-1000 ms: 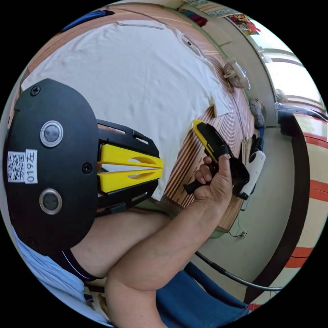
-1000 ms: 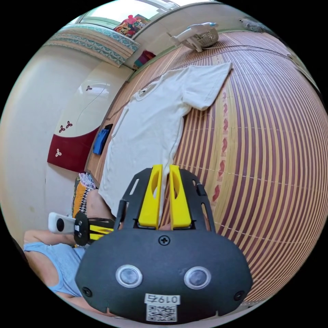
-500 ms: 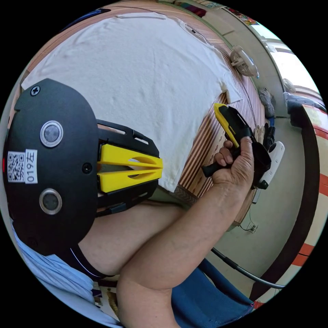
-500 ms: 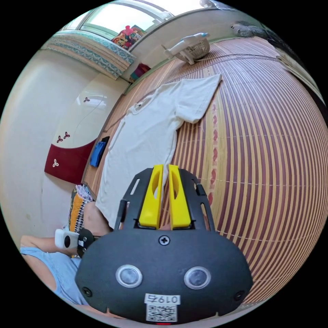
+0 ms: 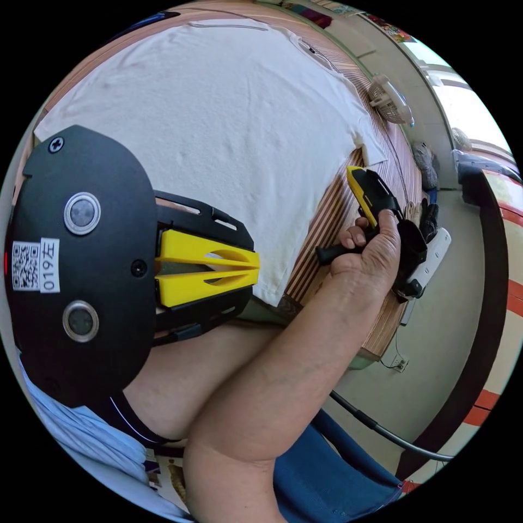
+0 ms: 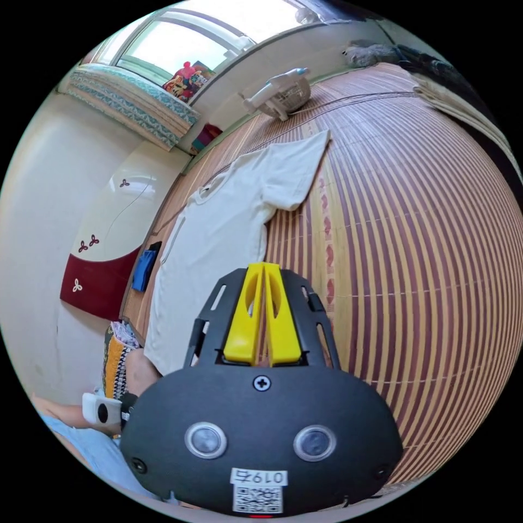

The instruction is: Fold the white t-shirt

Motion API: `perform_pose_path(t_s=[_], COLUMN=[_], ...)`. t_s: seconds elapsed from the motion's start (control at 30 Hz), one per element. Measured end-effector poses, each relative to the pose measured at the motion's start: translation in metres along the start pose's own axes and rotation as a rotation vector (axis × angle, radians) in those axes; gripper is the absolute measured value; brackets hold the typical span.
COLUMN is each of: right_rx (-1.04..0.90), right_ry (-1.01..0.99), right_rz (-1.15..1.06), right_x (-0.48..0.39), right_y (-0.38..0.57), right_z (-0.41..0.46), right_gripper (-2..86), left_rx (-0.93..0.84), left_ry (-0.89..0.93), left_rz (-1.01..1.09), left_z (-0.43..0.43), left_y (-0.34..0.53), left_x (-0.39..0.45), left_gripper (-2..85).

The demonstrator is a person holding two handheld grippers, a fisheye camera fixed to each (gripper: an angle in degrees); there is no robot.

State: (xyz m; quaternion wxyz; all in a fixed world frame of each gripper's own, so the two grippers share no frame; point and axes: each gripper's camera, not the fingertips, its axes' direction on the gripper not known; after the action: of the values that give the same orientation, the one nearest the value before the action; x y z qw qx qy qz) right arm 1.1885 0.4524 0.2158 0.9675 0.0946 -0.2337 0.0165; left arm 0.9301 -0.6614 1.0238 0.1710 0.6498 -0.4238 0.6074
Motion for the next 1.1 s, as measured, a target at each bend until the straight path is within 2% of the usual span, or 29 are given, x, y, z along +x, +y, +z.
perform_pose_path(t_s=[0.2, 0.37, 0.7, 1.03, 1.1], right_rx=[-0.08, -0.168, -0.171, -0.166, -0.161], right_ry=[-0.023, -0.123, -0.214, -0.151, -0.064], right_rz=[-0.021, -0.02, -0.027, -0.032, -0.033], right_x=[0.0, 0.009, 0.017, 0.016, 0.013], right_y=[-0.003, -0.004, -0.006, -0.007, -0.007], right_z=[0.007, 0.01, 0.008, 0.013, 0.012], right_gripper=[0.6, 4.6, 3.3, -0.1, -0.4], left_rx=[0.002, 0.004, 0.015, 0.016, 0.014], left_ry=[-0.004, -0.016, -0.017, -0.03, -0.047], left_rz=[-0.008, -0.007, -0.012, -0.01, 0.001], left_z=[0.005, 0.008, 0.012, 0.012, 0.011], left_y=[-0.005, -0.008, -0.006, 0.002, 0.005], left_x=[0.004, 0.007, 0.003, -0.005, -0.007], left_gripper=[0.7, 0.7, 0.6, 0.6, 0.6])
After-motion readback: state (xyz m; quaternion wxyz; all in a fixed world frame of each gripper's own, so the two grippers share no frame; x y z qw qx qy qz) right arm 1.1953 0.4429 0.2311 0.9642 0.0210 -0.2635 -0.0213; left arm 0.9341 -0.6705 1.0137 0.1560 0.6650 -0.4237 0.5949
